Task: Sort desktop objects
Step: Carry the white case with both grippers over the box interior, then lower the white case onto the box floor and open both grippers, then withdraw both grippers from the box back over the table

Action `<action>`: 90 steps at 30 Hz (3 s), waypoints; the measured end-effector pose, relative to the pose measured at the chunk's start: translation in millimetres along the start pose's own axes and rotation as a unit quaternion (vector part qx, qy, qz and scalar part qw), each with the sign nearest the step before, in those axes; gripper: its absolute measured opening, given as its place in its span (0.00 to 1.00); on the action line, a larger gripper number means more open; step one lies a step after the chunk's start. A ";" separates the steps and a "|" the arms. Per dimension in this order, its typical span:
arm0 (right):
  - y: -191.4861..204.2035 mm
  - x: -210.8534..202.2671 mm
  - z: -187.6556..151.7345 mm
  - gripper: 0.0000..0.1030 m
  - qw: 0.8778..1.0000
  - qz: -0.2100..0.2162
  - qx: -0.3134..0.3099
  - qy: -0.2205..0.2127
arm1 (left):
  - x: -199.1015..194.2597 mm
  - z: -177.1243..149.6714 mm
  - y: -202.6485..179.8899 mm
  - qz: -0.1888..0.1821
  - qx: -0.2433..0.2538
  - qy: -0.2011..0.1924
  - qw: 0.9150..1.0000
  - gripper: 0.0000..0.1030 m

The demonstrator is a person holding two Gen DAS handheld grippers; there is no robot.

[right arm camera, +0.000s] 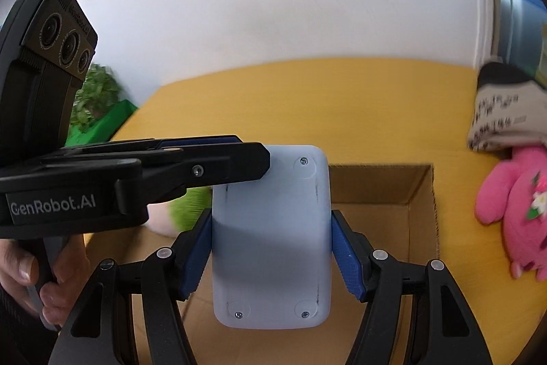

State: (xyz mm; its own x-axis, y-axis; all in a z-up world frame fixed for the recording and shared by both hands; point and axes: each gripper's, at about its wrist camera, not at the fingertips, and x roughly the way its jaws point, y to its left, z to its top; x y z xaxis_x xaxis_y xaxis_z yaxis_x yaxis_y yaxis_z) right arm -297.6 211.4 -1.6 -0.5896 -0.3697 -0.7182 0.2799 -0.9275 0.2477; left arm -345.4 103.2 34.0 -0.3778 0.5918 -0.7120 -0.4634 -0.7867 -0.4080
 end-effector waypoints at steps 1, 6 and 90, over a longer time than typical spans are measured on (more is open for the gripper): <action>-5.5 10.7 -1.2 0.68 1.000 -0.003 0.008 0.011 | 12.0 -1.8 5.6 0.001 -0.005 0.010 1.000 0.25; -26.6 61.9 -19.1 0.68 0.997 -0.032 0.030 0.067 | 61.7 -15.2 30.9 -0.014 -0.037 0.062 0.997 0.23; 105.7 -207.1 -214.4 1.00 0.983 -0.116 -0.123 -0.073 | -219.5 -295.2 -114.3 0.221 -0.020 -0.213 0.952 0.81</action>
State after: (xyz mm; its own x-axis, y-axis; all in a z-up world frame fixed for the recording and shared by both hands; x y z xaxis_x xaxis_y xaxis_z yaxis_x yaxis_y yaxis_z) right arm 16.6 201.7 33.9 -0.7567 -0.1707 -0.6311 0.2893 -0.9531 -0.0892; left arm 27.1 11.3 68.2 -0.8228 0.2127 -0.5270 -0.1564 -0.9763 -0.1498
